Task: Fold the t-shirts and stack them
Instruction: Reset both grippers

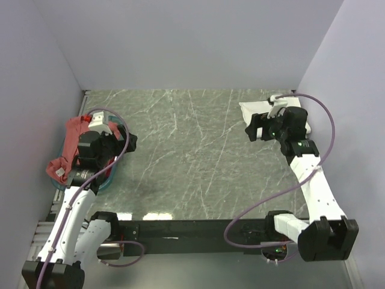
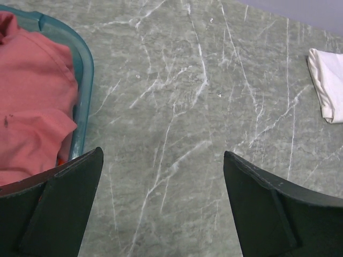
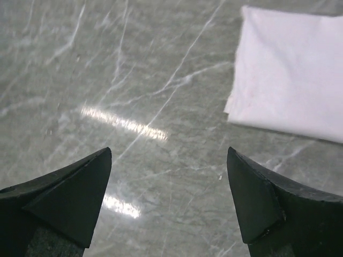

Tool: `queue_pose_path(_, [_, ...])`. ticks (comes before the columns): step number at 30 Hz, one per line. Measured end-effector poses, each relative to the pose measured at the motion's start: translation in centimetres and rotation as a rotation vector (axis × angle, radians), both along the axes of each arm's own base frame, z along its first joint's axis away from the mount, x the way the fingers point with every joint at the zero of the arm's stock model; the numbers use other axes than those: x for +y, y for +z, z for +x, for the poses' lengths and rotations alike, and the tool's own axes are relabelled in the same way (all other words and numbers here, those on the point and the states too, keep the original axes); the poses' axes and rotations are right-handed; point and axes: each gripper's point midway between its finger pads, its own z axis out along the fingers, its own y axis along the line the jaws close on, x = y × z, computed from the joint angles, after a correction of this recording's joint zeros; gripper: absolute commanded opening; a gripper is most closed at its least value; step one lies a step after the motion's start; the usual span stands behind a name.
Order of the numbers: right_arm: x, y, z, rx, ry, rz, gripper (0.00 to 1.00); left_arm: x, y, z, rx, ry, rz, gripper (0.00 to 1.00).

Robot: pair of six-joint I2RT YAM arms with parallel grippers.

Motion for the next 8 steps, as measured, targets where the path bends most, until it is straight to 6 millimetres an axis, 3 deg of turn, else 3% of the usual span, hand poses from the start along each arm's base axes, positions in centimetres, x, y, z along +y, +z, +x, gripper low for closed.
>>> queue_pose_path(4, [-1.6,3.5,-0.4,-0.128,-0.137,0.024,0.93,0.0,0.8,-0.4,-0.030,-0.007,0.008,0.99])
queue_pose_path(8, [-3.3,5.5,-1.3,-0.239,-0.250,0.036,0.95,0.1,1.9,-0.9,-0.074,-0.011,0.017,0.99])
